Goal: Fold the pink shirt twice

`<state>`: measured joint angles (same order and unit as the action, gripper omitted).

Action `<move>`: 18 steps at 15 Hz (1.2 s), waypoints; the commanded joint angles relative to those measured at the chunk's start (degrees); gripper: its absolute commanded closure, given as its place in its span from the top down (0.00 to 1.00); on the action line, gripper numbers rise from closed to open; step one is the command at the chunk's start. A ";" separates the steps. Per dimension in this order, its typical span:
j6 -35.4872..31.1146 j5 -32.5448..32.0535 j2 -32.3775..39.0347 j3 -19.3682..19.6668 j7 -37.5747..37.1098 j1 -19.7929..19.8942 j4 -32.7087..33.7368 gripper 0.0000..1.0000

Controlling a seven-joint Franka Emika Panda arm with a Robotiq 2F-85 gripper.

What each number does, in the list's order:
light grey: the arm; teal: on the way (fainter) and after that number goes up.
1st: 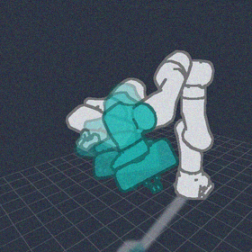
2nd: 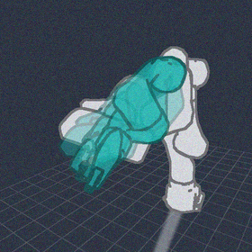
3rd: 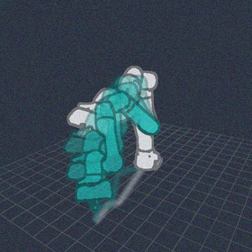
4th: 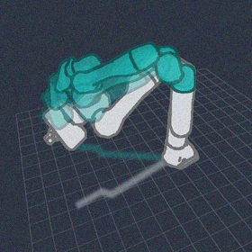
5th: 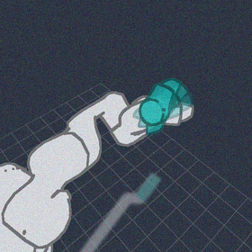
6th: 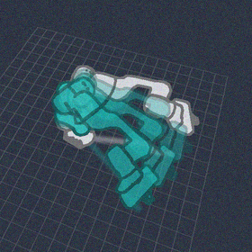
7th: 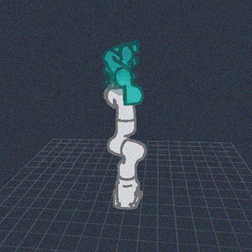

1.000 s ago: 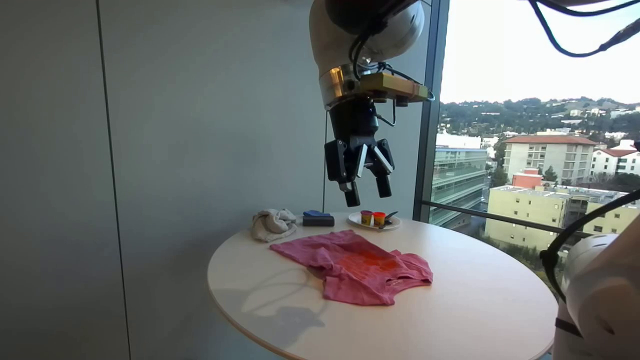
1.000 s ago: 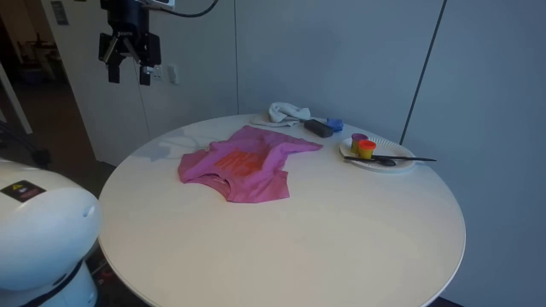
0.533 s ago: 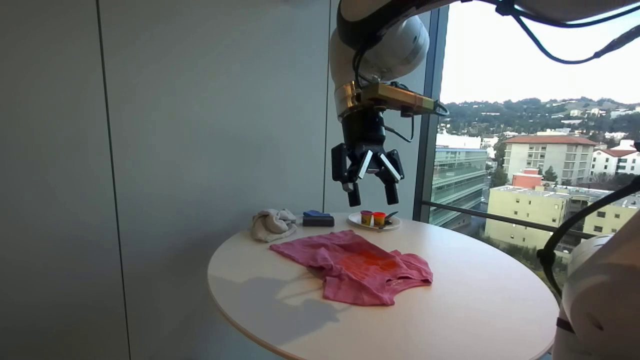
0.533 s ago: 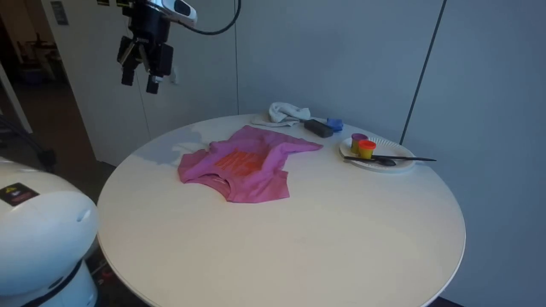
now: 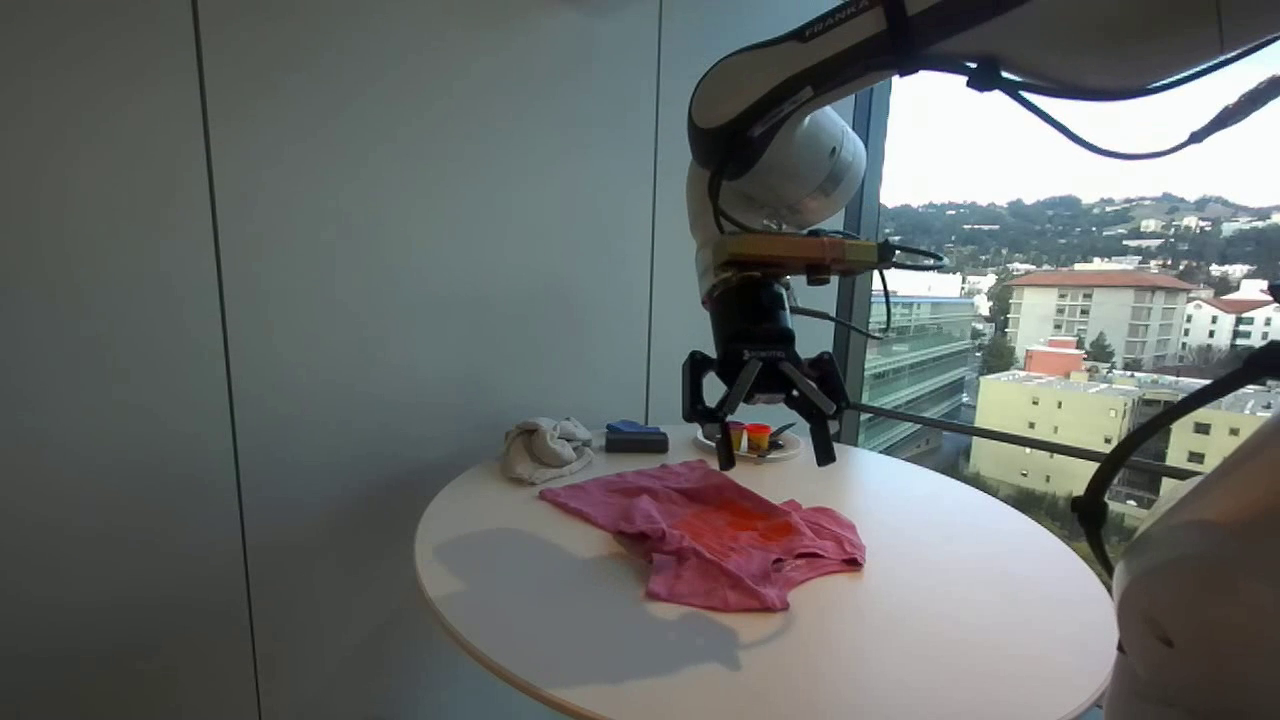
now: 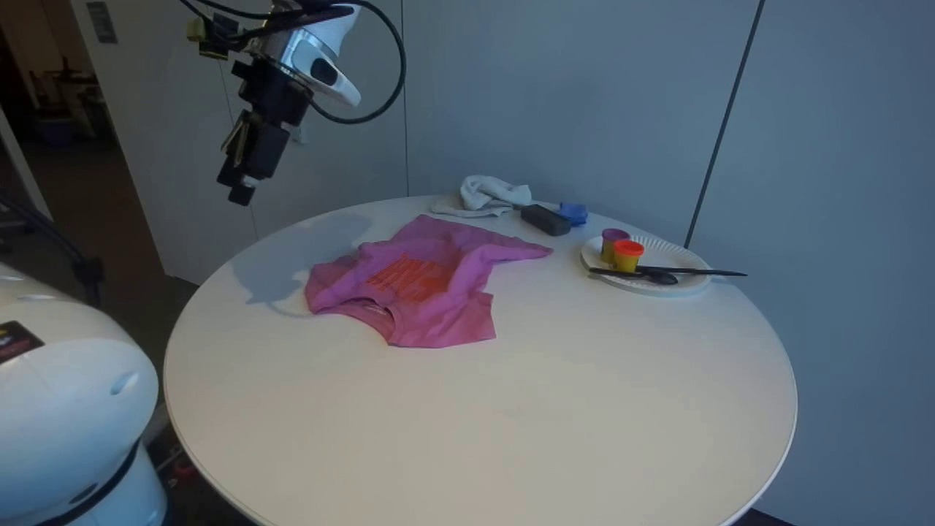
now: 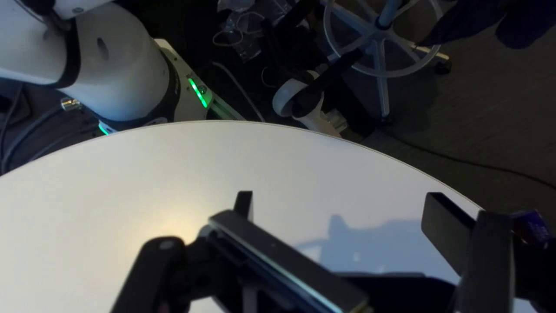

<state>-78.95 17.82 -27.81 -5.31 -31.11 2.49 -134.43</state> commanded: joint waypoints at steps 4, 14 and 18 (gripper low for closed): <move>-5.23 -4.85 -5.21 -3.21 1.00 -0.09 -3.05 1.00; -18.97 -20.17 -5.06 -0.90 7.42 1.68 -5.17 1.00; -22.92 -19.41 -2.68 3.34 9.87 3.15 -7.81 1.00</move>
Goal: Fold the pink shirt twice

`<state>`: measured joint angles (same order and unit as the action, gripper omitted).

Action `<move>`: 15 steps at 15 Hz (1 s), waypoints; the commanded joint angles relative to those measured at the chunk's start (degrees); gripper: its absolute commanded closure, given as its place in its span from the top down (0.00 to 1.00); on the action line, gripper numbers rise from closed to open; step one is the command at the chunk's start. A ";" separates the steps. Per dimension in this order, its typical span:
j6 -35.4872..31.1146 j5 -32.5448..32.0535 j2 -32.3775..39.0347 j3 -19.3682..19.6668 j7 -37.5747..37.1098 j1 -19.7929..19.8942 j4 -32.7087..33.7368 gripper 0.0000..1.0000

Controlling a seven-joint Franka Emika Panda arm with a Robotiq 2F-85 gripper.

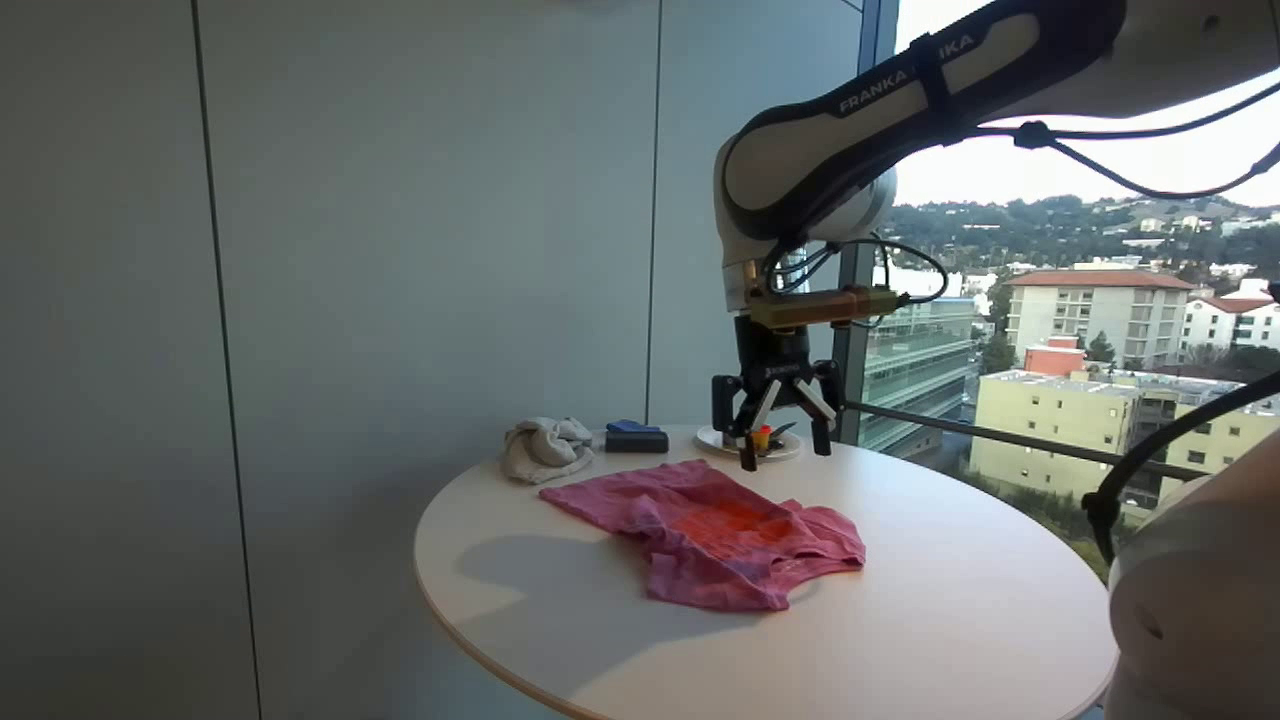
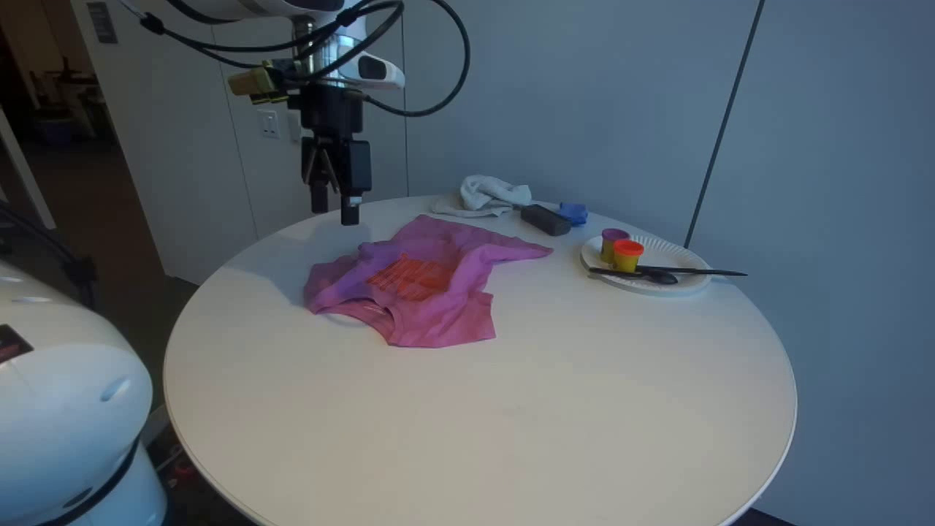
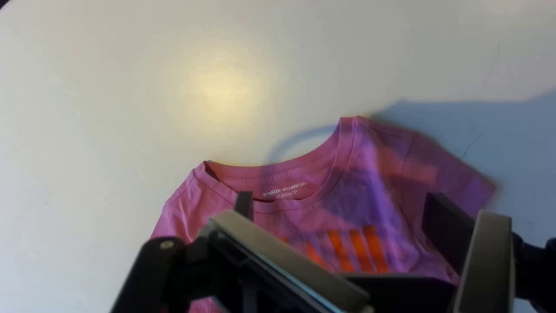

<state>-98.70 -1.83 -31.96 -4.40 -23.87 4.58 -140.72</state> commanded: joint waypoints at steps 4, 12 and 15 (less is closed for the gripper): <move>-6.09 0.25 5.90 3.71 3.31 1.47 -2.90 1.00; -11.87 -0.95 15.95 1.76 -1.72 0.62 -2.78 1.00; -11.41 -1.11 17.63 1.90 -4.35 0.69 -3.81 1.00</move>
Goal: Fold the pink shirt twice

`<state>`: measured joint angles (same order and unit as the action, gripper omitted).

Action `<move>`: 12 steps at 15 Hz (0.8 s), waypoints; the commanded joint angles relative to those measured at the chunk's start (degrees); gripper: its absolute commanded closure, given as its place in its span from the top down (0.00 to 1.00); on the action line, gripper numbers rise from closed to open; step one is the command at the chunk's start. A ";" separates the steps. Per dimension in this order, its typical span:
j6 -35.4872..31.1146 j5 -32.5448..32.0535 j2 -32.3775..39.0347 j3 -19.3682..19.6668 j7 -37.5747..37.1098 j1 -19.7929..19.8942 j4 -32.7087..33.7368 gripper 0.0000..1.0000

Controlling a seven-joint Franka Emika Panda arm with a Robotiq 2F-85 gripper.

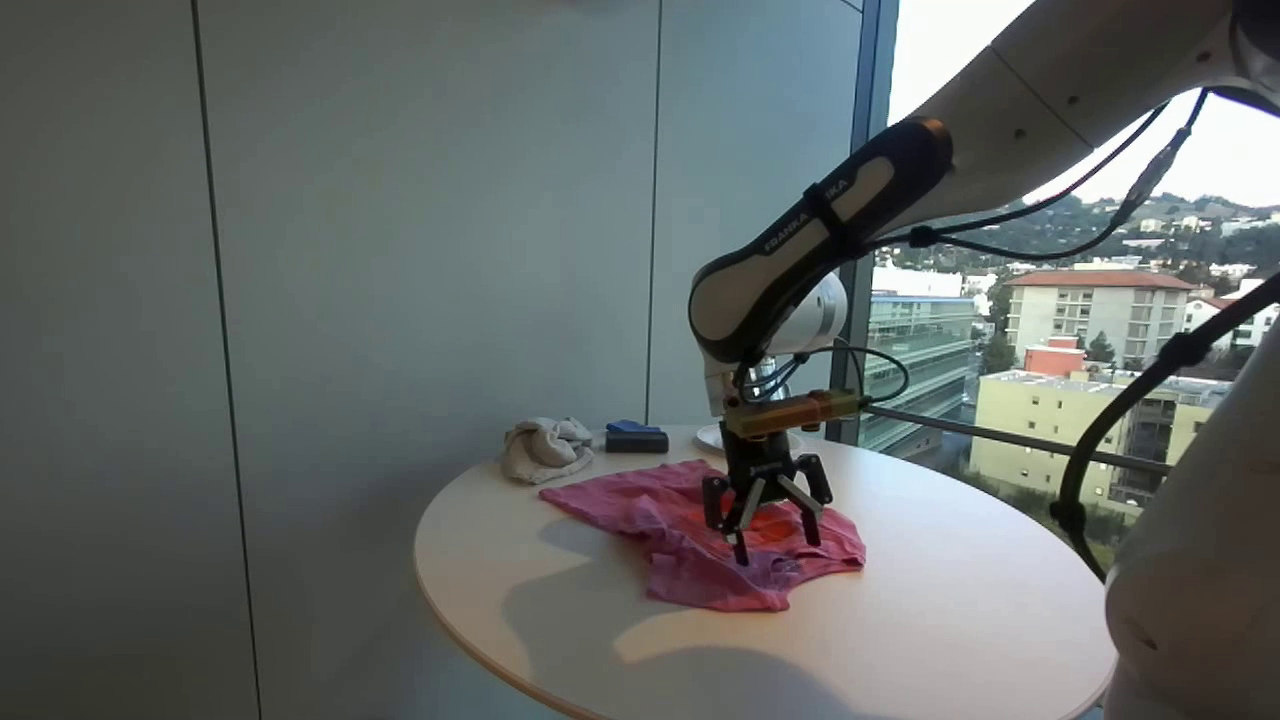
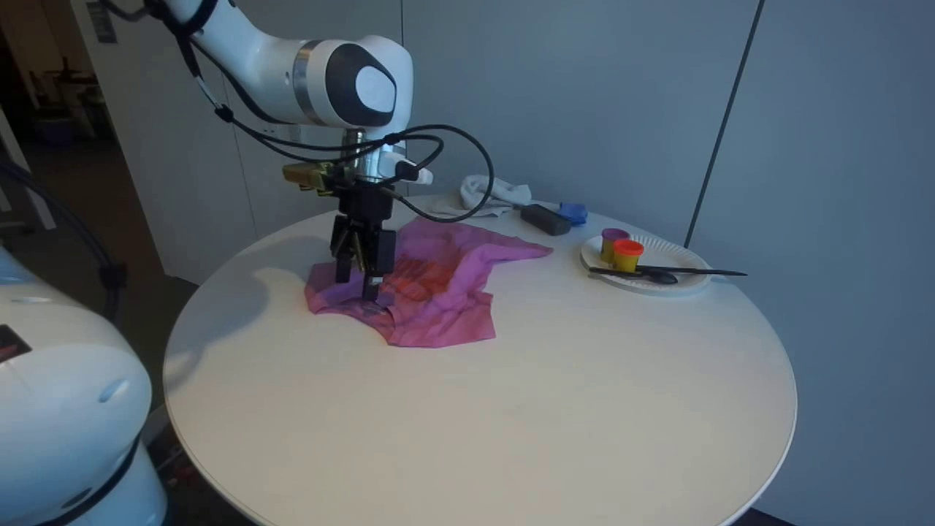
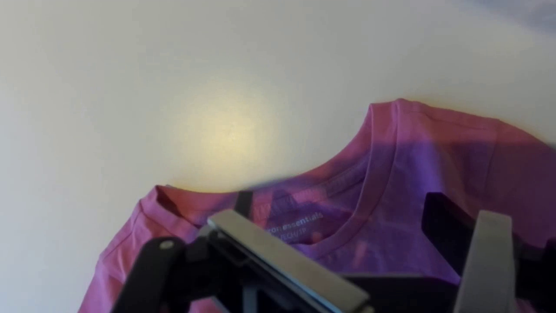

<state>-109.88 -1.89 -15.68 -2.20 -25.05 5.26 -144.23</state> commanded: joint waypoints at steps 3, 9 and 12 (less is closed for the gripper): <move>-0.74 -0.01 3.19 -0.16 -3.89 -0.57 -0.41 1.00; -3.97 3.84 3.50 -0.07 -2.92 -1.99 -0.59 0.44; -4.98 5.64 3.15 -0.12 -2.66 -2.45 -0.70 0.19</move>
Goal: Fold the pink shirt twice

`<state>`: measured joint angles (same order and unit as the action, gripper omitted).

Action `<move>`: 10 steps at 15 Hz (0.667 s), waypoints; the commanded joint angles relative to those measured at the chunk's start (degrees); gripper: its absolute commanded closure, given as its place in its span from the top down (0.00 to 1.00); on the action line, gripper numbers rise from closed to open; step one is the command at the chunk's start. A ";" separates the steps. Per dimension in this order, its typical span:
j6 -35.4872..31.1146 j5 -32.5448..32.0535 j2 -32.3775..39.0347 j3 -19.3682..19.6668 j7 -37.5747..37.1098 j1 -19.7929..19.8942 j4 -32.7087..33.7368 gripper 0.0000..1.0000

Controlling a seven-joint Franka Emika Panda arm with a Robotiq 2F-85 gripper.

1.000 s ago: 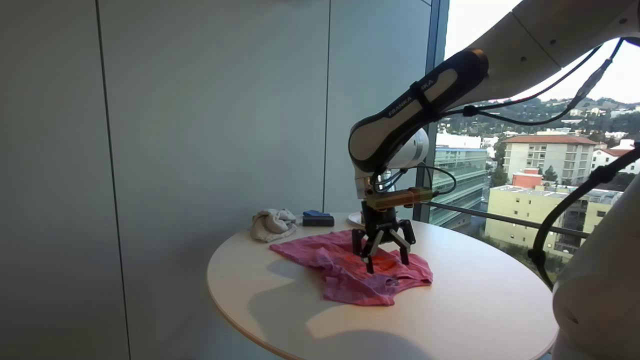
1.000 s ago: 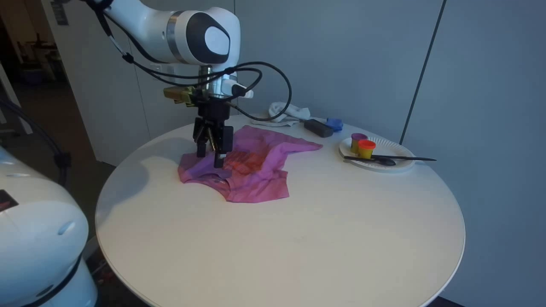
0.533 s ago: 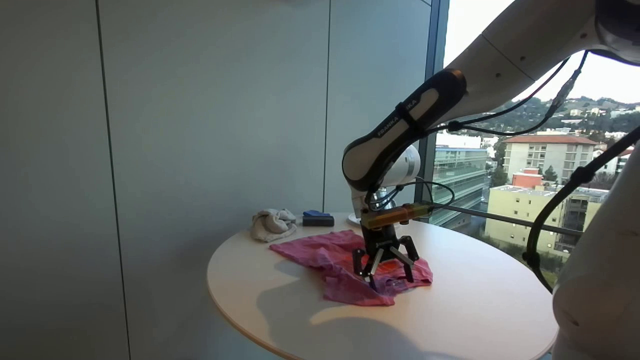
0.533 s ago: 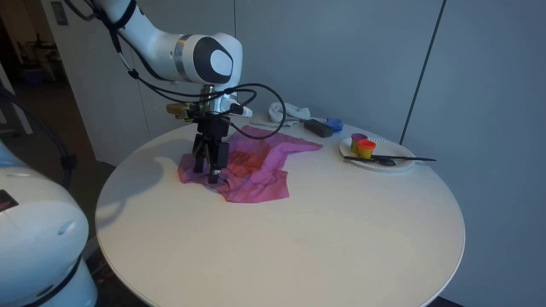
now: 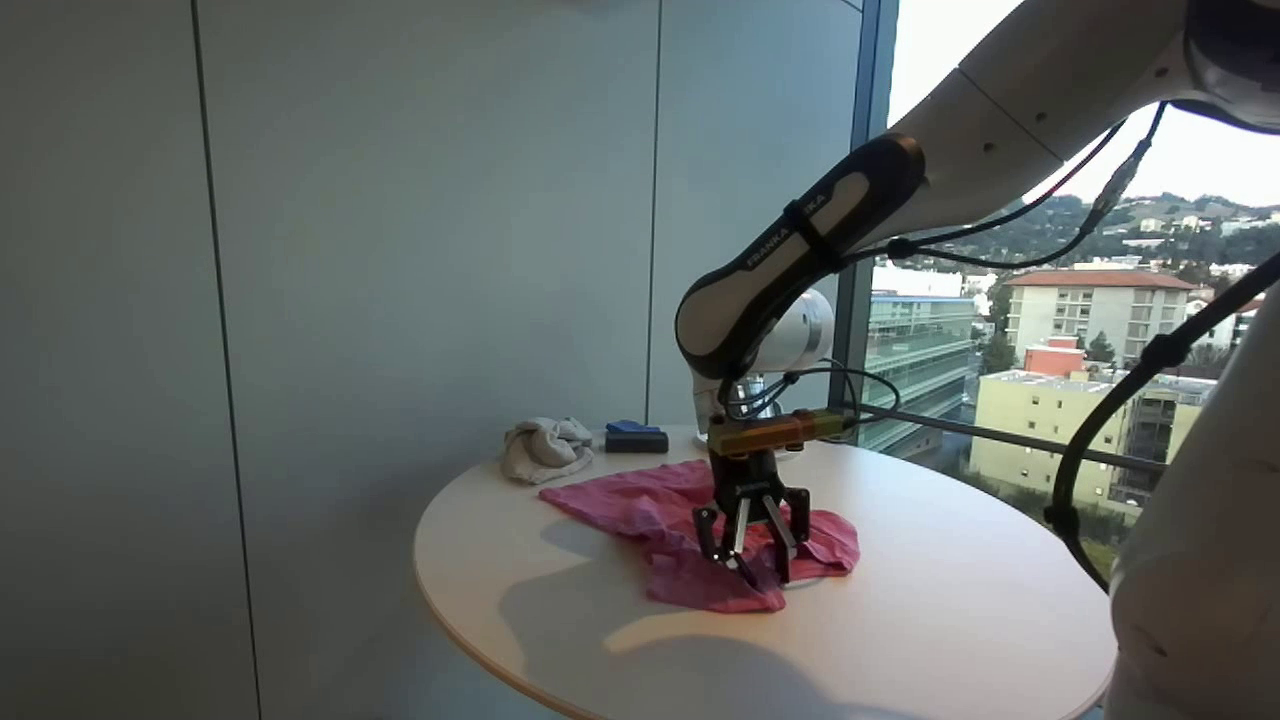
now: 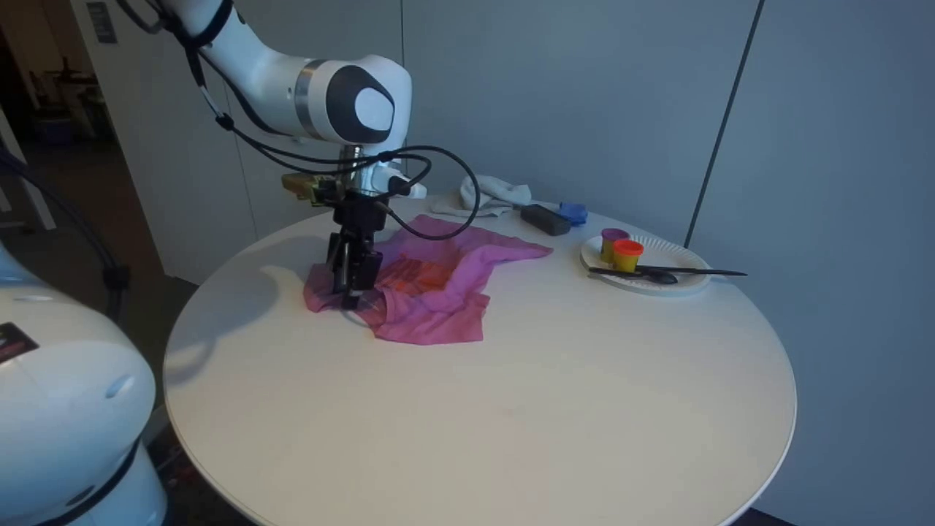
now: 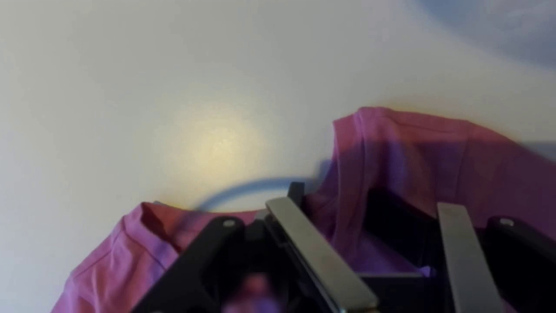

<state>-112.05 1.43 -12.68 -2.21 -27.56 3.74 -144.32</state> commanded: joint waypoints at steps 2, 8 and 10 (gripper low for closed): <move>-3.23 2.47 -0.44 -0.39 -0.49 -1.17 -0.70 0.07; 6.24 -6.95 -15.27 -5.57 -8.44 -1.68 -1.16 0.06; 12.09 -10.72 -19.73 -7.98 -9.59 -1.82 1.11 0.06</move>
<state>-107.04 -4.46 -23.19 -7.01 -34.03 2.45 -144.20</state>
